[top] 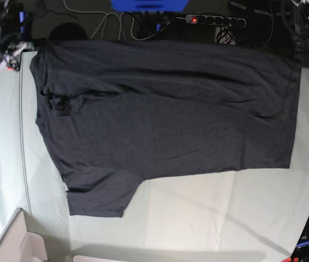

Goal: Layout the t-shirt on the table in an organized manner, then fold the t-shirt properly
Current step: 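Release the collar edge and move both grippers toward the shirt's sides, then grasp the shirt's side edges near the hem with both grippers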

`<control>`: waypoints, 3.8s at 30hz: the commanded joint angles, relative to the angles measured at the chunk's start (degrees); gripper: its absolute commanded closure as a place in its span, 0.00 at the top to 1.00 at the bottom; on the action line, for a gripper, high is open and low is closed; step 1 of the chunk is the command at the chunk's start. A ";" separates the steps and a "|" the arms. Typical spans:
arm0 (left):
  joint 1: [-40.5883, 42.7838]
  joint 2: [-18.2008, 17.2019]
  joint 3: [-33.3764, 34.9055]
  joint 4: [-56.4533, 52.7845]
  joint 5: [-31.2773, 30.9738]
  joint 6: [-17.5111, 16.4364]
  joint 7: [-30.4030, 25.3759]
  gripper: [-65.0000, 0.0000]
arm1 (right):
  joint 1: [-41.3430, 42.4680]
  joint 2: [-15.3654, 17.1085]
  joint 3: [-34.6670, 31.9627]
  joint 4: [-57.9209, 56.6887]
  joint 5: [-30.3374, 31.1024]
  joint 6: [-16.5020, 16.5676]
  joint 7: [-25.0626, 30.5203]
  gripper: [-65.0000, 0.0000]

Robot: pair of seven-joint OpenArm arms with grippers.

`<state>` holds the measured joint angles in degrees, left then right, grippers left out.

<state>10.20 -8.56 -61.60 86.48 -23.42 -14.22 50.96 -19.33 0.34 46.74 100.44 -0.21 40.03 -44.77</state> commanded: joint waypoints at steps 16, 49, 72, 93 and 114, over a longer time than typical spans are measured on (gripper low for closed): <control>-28.61 -2.83 17.87 -20.41 22.50 0.64 -21.55 0.80 | 28.26 2.08 -16.98 -16.88 -16.36 -0.03 0.86 0.52; -41.36 -9.95 18.31 -73.77 38.14 0.64 -55.49 0.82 | 56.12 12.72 -17.07 -76.49 -16.36 -0.03 44.82 0.52; -41.36 -8.98 18.39 -73.33 38.14 0.64 -55.40 0.82 | 50.06 12.63 -23.66 -77.45 -16.45 -12.29 48.86 0.52; -41.36 -8.98 18.39 -73.42 38.58 0.37 -55.05 0.82 | 50.06 11.40 -23.93 -77.54 -16.45 -12.12 48.33 0.00; -42.06 -9.25 18.13 -73.16 38.06 0.11 -54.96 0.00 | 50.41 11.40 -23.93 -77.54 -16.45 -12.12 48.33 0.00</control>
<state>-30.52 -17.34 -43.40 12.91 14.52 -13.10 -5.39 29.63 11.42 22.90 22.39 -16.56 27.55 3.70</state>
